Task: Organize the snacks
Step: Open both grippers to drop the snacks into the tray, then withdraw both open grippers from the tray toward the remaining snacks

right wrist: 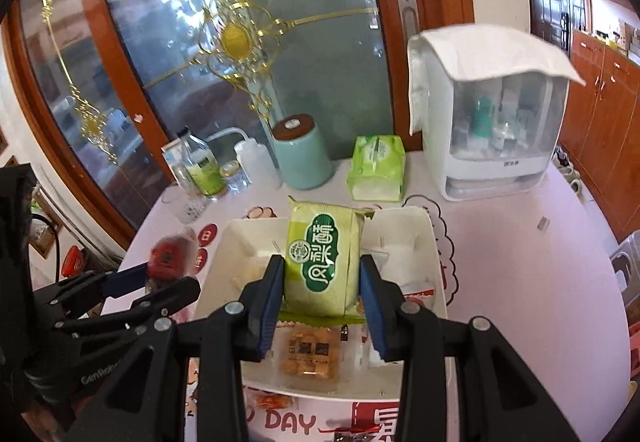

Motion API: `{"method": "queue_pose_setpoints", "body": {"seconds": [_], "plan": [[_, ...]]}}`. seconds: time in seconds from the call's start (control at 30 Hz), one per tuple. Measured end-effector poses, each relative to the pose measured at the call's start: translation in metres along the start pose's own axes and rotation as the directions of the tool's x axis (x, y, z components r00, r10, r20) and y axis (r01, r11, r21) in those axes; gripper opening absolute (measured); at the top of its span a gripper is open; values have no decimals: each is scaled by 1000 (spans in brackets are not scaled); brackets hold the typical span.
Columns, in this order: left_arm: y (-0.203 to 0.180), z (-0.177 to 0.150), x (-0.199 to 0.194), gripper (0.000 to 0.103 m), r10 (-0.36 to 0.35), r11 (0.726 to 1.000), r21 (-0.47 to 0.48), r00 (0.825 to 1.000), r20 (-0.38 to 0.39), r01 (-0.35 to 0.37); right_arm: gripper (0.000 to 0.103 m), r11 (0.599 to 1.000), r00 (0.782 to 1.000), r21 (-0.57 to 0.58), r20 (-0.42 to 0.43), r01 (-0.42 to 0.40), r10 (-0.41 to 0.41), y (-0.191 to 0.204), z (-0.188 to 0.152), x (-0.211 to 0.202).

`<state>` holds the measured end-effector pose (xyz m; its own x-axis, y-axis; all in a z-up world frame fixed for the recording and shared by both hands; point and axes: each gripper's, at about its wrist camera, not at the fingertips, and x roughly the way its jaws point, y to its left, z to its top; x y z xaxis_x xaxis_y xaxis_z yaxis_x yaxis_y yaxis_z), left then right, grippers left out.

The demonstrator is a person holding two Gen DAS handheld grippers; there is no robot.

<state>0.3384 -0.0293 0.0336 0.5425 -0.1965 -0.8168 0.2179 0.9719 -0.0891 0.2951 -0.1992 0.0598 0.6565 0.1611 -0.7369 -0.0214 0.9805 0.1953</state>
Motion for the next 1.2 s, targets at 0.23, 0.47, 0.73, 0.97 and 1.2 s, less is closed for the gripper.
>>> {"method": "queue_pose_setpoints", "body": {"seconds": [0.23, 0.47, 0.73, 0.97, 1.2], "plan": [[7, -4, 16, 83, 6, 999, -43, 1000, -31, -7, 39, 999, 994, 39, -105, 17, -12, -12, -12, 32], [7, -14, 13, 84, 21, 999, -39, 999, -41, -23, 41, 999, 990, 38, -141, 6, -1, -13, -27, 32], [2, -23, 4, 85, 22, 999, -36, 999, -43, -23, 43, 1000, 989, 15, -147, 6, -4, -7, -36, 21], [-5, -38, -10, 86, 33, 999, -16, 999, -31, -33, 44, 1000, 989, 7, -146, 11, -9, -8, -47, 8], [-17, -56, -27, 87, 60, 998, 17, 998, 7, -60, 44, 1000, 988, 2, -154, 3, -3, -11, -65, -6]]}}
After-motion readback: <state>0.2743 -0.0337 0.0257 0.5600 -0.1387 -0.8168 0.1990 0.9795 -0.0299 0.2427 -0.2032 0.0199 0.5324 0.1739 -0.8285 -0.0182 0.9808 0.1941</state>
